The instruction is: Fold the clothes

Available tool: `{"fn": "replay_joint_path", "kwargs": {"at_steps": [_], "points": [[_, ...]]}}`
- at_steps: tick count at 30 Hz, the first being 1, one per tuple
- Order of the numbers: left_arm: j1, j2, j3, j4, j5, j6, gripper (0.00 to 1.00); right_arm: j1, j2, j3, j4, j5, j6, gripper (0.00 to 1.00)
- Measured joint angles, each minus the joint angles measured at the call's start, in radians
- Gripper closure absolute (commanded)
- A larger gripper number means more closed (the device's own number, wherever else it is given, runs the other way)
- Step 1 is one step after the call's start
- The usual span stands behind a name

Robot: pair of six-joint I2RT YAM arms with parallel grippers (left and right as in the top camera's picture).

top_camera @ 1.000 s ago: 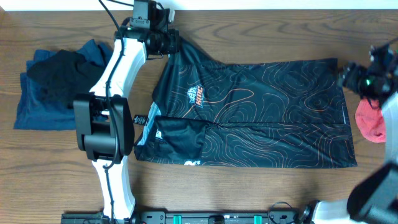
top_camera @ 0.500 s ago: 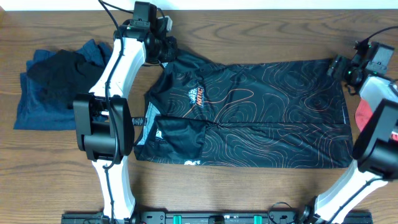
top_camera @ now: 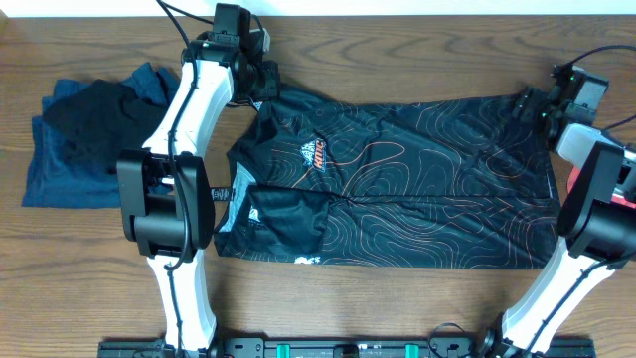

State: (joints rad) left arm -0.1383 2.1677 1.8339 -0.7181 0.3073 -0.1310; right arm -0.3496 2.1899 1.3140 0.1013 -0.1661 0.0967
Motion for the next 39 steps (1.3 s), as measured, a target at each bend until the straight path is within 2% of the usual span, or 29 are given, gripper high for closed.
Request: {"fn": "replay_joint_path", "kwargs": {"at_steps": [2,8,14,23,29,39], "points": [[0.0,0.0,0.0,0.0,0.0,0.0,0.94,0.008,0.004,0.001,0.009,0.006,0.002,0.36],[0.0,0.0,0.0,0.0,0.0,0.0,0.94,0.017,0.011,0.001,0.025,0.013,0.011,0.62],[0.0,0.0,0.0,0.0,0.0,0.0,0.94,0.017,0.013,0.001,0.03,0.045,0.039,0.99],[0.0,0.0,0.0,-0.008,0.0,0.0,0.93,0.017,0.012,0.013,-0.022,0.099,0.09,0.99],[0.0,0.0,0.0,-0.026,0.0,0.0,0.94,0.015,-0.025,0.015,-0.119,0.118,0.1,0.99],[0.0,0.0,0.0,-0.143,0.0,0.0,0.94,0.013,-0.269,0.013,-0.42,0.2,0.105,0.99]]}}
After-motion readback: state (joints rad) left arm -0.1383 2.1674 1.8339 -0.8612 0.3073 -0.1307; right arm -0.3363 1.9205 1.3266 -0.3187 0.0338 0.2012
